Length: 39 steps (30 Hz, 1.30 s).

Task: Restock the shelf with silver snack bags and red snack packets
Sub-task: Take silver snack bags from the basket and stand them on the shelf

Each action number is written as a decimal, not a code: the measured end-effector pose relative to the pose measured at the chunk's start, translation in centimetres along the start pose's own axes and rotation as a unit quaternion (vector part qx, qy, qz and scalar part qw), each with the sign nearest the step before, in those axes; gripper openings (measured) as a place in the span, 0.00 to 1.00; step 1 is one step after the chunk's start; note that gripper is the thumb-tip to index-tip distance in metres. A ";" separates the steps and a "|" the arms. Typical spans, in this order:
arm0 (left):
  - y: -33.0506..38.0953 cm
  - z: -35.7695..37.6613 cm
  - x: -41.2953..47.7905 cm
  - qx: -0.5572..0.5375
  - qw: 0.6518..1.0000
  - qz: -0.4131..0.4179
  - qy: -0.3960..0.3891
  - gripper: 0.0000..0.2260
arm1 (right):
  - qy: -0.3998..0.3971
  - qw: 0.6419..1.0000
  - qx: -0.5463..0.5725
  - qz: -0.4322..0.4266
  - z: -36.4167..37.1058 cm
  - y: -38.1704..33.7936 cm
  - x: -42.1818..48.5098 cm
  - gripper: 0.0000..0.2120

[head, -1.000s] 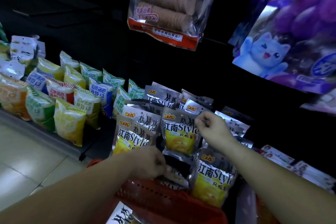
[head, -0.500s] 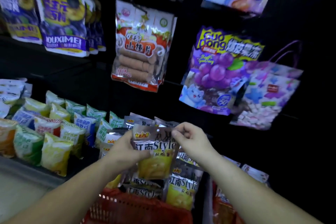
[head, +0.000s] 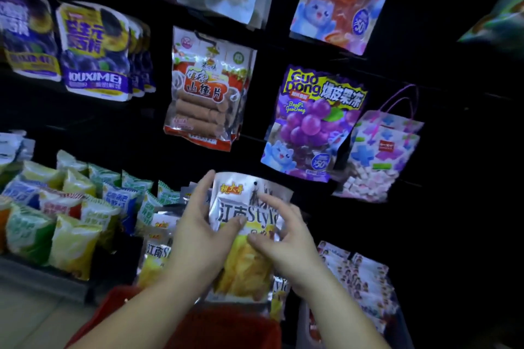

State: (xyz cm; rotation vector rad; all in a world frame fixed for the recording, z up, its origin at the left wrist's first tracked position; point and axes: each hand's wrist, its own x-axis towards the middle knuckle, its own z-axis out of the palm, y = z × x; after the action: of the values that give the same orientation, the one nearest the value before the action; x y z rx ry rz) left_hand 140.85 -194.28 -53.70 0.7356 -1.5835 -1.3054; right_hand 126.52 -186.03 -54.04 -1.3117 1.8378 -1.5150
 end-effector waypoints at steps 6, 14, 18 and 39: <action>-1.0 -1.0 -0.1 0.120 0.988 0.034 -0.096 0.18 | 0.078 0.996 0.033 0.022 -0.3 0.9 0.7 0.16; -1.1 -2.1 0.3 0.073 0.996 -0.008 -0.052 0.18 | -0.074 0.985 0.140 0.074 0.0 1.4 -0.1 0.33; -1.0 -2.8 0.4 0.040 0.995 -0.035 -0.089 0.20 | -0.022 0.994 0.096 0.042 -0.3 1.4 0.0 0.25; 0.4 -3.5 -0.2 -0.024 0.994 -0.071 -0.077 0.31 | -0.082 0.983 0.151 0.062 -1.1 1.5 -0.2 0.35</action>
State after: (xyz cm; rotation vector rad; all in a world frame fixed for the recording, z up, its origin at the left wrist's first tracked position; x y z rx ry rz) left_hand 144.19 -195.41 -53.31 0.7448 -1.6398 -1.5297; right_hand 125.14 -185.36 -55.10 -1.1192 1.4901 -1.5015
